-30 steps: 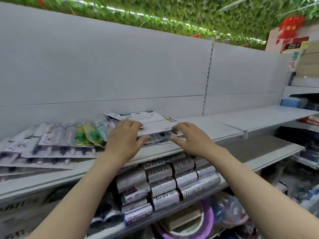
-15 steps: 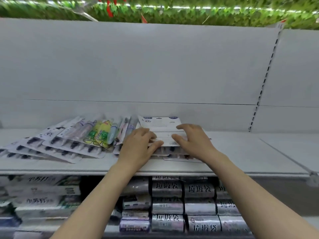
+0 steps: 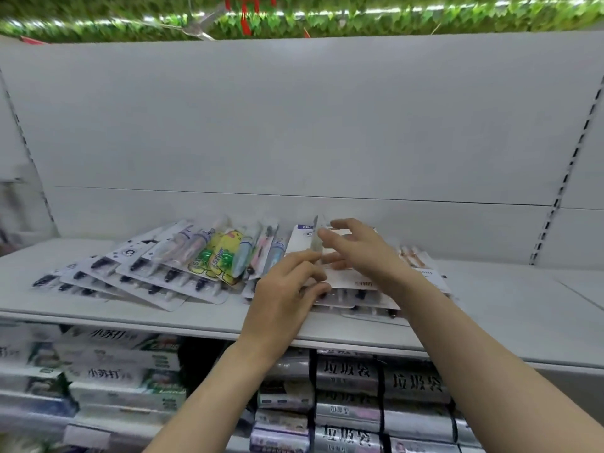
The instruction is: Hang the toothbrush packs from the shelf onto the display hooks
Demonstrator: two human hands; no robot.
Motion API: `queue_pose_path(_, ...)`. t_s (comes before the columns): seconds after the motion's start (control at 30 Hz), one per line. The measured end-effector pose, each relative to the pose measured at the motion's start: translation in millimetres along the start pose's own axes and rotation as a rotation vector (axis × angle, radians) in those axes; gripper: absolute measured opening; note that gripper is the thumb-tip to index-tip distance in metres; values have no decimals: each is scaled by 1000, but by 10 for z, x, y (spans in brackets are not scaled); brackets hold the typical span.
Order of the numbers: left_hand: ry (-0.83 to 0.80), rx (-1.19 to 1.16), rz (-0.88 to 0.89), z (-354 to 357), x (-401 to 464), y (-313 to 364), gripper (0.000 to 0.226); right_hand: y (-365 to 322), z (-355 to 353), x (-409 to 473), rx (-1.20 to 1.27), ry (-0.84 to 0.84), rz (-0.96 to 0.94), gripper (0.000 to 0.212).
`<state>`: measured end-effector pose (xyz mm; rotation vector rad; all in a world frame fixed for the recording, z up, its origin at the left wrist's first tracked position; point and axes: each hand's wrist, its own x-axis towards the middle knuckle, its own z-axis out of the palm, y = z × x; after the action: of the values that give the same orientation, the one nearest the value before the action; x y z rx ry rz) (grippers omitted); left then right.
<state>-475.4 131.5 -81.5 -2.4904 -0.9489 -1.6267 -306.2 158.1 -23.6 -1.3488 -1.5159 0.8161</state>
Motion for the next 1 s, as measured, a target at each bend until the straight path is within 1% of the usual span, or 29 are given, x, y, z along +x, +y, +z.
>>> queue_pose_path(0.07, -4, 7, 86, -43, 30, -31, 11, -43, 65, 52, 145, 0, 51, 64)
queue_pose_path(0.1, -2, 1, 119, -63, 44, -64, 11, -57, 97, 82, 188, 12, 78, 64)
queue_pose_path(0.13, 3, -3, 141, -79, 55, -106, 12, -72, 127, 112, 231, 6, 104, 60)
queue_pose_path(0.23, -3, -7, 146, -112, 41, -209, 21, -118, 209, 158, 388, -88, 157, 27)
queue_pose_path(0.3, -6, -34, 95, -144, 30, -248, 35, -134, 250, 182, 498, -55, 208, 12)
queue_pose_path(0.33, 19, -29, 37, -171, 37, -273, 40, -140, 261, 199, 552, -15, 228, 8)
queue_pose_path(0.37, 56, 16, -38, -204, 51, -325, 43, -141, 264, 222, 598, 30, 241, 9)
queue_pose_path(0.4, 91, 112, -122, -238, 77, -400, 46, -141, 257, 239, 631, 69, 250, 12)
queue_pose_path(0.47, 91, 388, -280, -307, 126, -566, 55, -154, 243, 244, 656, 120, 258, 16)
queue_pose_path(0.5, 40, 497, -348, -337, 145, -626, 60, -160, 237, 239, 652, 134, 257, 17)
queue_pose_path(0.57, -104, 606, -442, -373, 166, -666, 68, -164, 241, 228, 633, 142, 260, 21)
queue_pose_path(0.63, -192, 631, -492, -367, 172, -658, 68, -170, 272, 220, 621, 128, 263, 26)
queue_pose_path(0.8, -220, 598, -542, -360, 192, -675, 63, -157, 332, 193, 522, 170, 220, 31)
queue_pose_path(0.87, -187, 563, -533, -344, 191, -740, 59, -170, 344, 149, 501, 190, 204, 31)
queue_pose_path(1.0, -62, 457, -515, -312, 187, -867, 41, -215, 381, 43, 472, 225, 147, 30)
